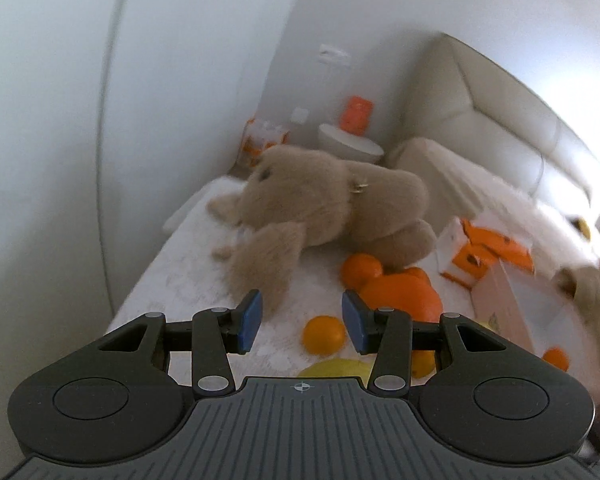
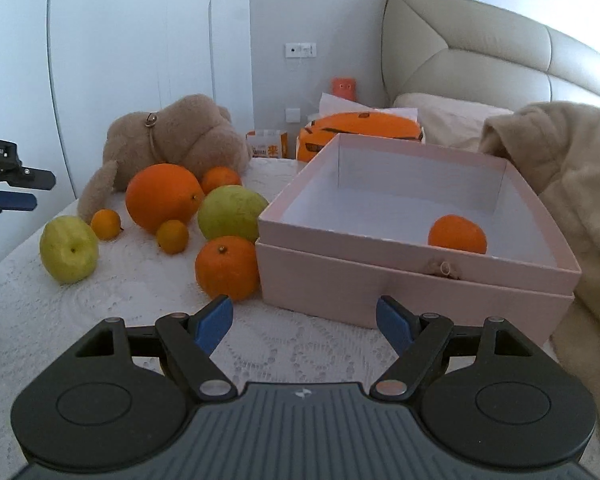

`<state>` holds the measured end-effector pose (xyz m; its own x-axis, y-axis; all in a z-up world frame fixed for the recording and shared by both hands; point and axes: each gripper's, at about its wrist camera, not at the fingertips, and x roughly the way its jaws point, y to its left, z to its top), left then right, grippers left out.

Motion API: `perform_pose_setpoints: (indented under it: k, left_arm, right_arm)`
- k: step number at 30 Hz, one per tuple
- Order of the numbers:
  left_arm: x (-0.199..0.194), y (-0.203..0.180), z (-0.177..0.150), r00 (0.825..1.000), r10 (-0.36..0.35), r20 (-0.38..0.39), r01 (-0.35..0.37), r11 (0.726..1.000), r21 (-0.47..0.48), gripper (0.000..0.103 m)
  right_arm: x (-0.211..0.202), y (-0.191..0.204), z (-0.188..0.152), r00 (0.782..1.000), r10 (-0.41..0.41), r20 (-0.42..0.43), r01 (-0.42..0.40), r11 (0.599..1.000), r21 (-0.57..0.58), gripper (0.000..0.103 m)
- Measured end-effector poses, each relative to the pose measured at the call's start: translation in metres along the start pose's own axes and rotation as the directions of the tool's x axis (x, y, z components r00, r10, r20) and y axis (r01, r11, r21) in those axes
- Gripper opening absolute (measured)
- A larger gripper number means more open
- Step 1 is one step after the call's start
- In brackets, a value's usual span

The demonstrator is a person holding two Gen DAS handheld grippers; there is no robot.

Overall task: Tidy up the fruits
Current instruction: 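Lift both grippers out of the pink box, then reach for the small tangerine and close the left gripper on it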

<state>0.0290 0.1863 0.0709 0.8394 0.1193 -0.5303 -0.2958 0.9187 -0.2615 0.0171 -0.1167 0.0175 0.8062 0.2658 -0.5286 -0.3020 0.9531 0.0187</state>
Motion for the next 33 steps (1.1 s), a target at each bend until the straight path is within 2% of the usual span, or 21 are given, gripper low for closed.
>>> perform_pose_setpoints:
  k: [4, 7, 9, 12, 23, 25, 28, 31, 33]
  left_arm:
    - [0.007, -0.032, -0.006, 1.000, 0.006, 0.003, -0.006, 0.992, 0.126, 0.049]
    - [0.018, -0.042, -0.006, 0.998, 0.062, 0.004, -0.061, 0.978, 0.198, 0.049]
    - [0.025, -0.041, -0.004, 0.996, 0.089, -0.015, -0.084, 0.975, 0.206, 0.049]
    - [0.029, -0.038, -0.004, 0.996, 0.087, -0.037, -0.078, 0.979, 0.188, 0.049]
    - [0.025, -0.063, -0.016, 0.998, -0.005, -0.060, 0.019, 0.972, 0.233, 0.049]
    - [0.026, -0.069, -0.019, 0.995, -0.061, -0.078, 0.080, 0.961, 0.266, 0.048]
    - [0.027, -0.082, -0.030, 0.983, -0.134, -0.127, 0.170, 0.927, 0.333, 0.049]
    - [0.030, -0.097, -0.039, 0.979, -0.138, -0.151, 0.187, 0.903, 0.386, 0.049]
    - [0.035, -0.104, -0.041, 0.982, -0.109, -0.151, 0.162, 0.902, 0.401, 0.050]
  right_arm:
    - [0.003, 0.000, -0.001, 1.000, -0.002, -0.014, 0.002, 1.000, -0.002, 0.079]
    - [0.002, 0.000, -0.002, 1.000, -0.008, -0.013, 0.008, 1.000, 0.001, 0.079]
    - [0.002, 0.000, -0.002, 1.000, -0.007, -0.016, 0.007, 1.000, -0.001, 0.079]
    - [0.003, 0.000, -0.001, 1.000, -0.006, -0.026, 0.006, 1.000, -0.002, 0.079]
    - [0.006, -0.001, -0.002, 0.999, -0.007, -0.045, 0.007, 1.000, 0.011, 0.079]
    - [0.006, 0.000, -0.002, 0.999, -0.008, -0.047, 0.008, 1.000, 0.011, 0.079]
    - [0.006, -0.001, -0.002, 0.999, -0.008, -0.047, 0.008, 1.000, 0.011, 0.079]
    - [0.006, -0.001, -0.001, 0.999, -0.008, -0.047, 0.008, 1.000, 0.011, 0.079]
    - [0.007, -0.001, -0.002, 0.999, -0.009, -0.049, 0.009, 1.000, 0.012, 0.079]
